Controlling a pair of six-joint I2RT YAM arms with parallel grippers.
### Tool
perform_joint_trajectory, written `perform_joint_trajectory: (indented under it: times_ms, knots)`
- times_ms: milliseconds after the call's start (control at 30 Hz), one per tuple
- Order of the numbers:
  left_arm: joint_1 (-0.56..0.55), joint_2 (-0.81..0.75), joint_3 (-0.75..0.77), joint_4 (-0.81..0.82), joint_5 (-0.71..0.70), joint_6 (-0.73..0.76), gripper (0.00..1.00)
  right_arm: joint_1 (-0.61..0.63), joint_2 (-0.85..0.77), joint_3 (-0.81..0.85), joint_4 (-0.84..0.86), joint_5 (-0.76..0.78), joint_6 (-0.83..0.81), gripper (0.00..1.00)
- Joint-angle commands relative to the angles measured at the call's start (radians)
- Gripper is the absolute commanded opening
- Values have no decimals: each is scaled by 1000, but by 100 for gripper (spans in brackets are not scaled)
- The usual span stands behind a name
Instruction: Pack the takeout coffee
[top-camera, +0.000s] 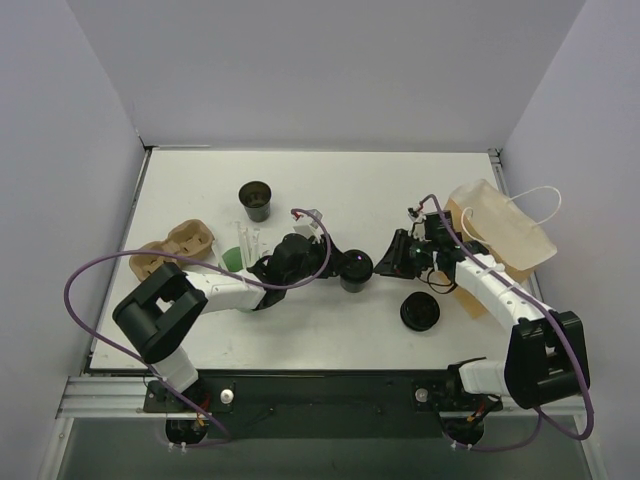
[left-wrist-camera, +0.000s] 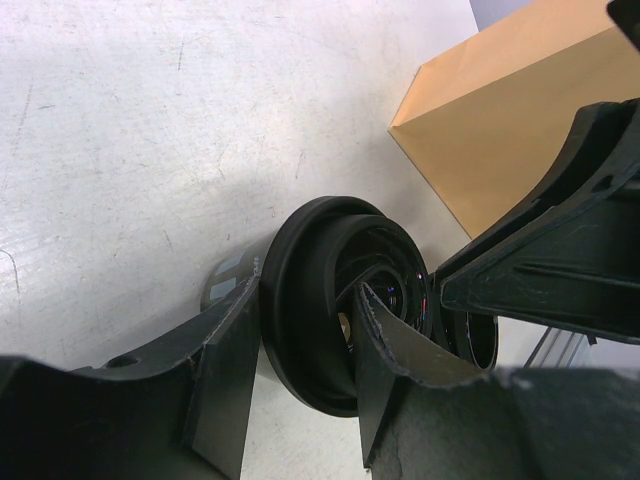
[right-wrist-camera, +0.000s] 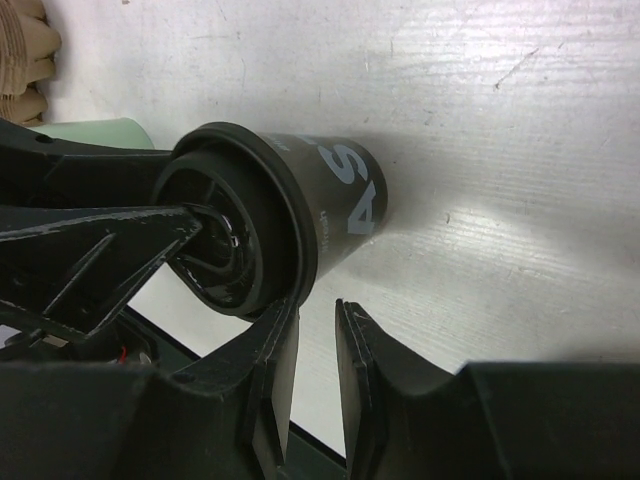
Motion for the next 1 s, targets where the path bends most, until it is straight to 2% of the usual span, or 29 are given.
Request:
perform_joint_trajectory:
  times_ms: [0, 233, 533, 633, 967]
  knots:
    - [-12, 131, -94, -460, -40, 80, 37, 4, 10, -24, 45, -22, 28, 24]
    - [-13, 130, -89, -468, -42, 80, 37, 3, 31, -44, 108, -63, 58, 24]
    - [-13, 133, -83, -473, -39, 80, 37, 3, 66, -53, 128, -42, 62, 24]
    - [-12, 133, -89, -473, -39, 73, 37, 3, 82, -110, 151, -13, 66, 22]
    - [-20, 167, -146, -402, -11, 36, 36, 1, 119, -336, 387, 38, 120, 15]
